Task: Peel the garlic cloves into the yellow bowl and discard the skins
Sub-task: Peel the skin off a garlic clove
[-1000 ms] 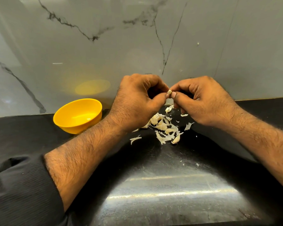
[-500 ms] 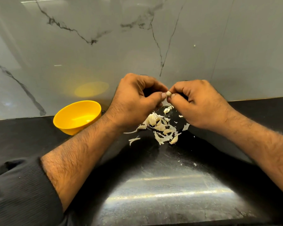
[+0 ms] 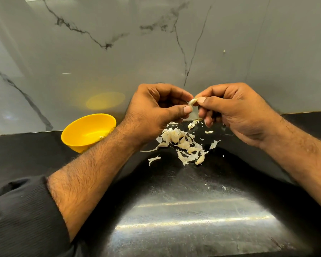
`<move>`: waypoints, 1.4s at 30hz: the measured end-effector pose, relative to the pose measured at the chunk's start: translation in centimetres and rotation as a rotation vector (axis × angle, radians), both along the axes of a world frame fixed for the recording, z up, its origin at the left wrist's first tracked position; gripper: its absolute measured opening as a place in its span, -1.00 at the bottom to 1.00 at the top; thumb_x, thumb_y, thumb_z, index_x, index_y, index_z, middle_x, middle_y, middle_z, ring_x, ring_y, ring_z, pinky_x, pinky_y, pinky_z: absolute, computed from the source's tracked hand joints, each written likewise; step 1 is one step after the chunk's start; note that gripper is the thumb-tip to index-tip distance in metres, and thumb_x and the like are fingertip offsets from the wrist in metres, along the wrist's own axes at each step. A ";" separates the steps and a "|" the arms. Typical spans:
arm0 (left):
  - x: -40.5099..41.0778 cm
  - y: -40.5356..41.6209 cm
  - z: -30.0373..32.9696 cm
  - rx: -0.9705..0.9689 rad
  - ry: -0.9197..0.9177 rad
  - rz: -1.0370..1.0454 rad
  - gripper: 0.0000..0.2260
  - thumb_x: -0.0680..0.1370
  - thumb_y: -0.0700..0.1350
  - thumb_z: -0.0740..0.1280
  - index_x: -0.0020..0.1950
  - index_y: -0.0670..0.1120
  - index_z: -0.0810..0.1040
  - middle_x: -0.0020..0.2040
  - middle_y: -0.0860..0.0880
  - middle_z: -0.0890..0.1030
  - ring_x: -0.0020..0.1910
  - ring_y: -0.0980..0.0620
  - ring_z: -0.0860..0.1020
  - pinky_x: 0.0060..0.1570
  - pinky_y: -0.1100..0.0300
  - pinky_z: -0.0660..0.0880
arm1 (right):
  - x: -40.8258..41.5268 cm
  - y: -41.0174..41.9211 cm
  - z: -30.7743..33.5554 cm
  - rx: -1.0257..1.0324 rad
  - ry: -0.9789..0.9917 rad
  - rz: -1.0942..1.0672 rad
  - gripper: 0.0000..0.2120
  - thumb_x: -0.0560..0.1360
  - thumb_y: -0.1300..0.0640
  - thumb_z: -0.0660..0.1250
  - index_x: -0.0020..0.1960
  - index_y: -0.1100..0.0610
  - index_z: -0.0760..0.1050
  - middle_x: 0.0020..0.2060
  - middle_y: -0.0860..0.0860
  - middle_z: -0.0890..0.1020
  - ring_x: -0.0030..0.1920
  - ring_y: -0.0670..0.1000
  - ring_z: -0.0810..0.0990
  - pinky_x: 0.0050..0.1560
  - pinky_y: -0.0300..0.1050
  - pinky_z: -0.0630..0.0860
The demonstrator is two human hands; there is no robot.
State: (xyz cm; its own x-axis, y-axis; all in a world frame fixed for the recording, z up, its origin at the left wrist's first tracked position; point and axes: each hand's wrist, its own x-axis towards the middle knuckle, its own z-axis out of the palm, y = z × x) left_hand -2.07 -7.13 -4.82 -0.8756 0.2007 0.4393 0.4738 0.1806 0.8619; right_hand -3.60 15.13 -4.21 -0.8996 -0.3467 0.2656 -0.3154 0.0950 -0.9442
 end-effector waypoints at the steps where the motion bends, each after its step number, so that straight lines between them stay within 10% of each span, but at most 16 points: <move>1: 0.0 0.0 0.0 -0.005 0.020 0.007 -0.80 0.51 -0.33 0.55 0.12 -0.24 0.71 -0.07 -0.15 0.76 -0.10 -0.08 0.75 -0.08 0.10 0.70 | 0.0 0.0 0.1 -0.034 -0.043 0.016 -0.84 0.64 0.21 0.36 0.07 0.28 0.68 -0.23 0.16 0.67 -0.28 0.07 0.56 -0.23 -0.12 0.56; 42: 0.1 0.1 0.0 -0.386 0.353 0.160 -0.85 0.53 -0.27 0.56 0.03 -0.04 0.77 -0.09 0.15 0.74 -0.05 0.22 0.72 0.02 0.31 0.64 | -0.1 0.3 0.2 0.274 0.218 -0.073 -0.84 0.64 0.21 0.37 -0.08 0.15 0.69 -0.36 0.06 0.64 -0.38 0.00 0.54 -0.29 -0.14 0.55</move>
State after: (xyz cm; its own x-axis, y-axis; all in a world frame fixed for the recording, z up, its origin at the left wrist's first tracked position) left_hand -2.00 -7.06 -4.78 -0.7208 0.2821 0.6331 0.6633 0.5459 0.5119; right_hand -3.71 15.45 -3.97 -0.8569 -0.3688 0.3602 -0.4899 0.3652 -0.7916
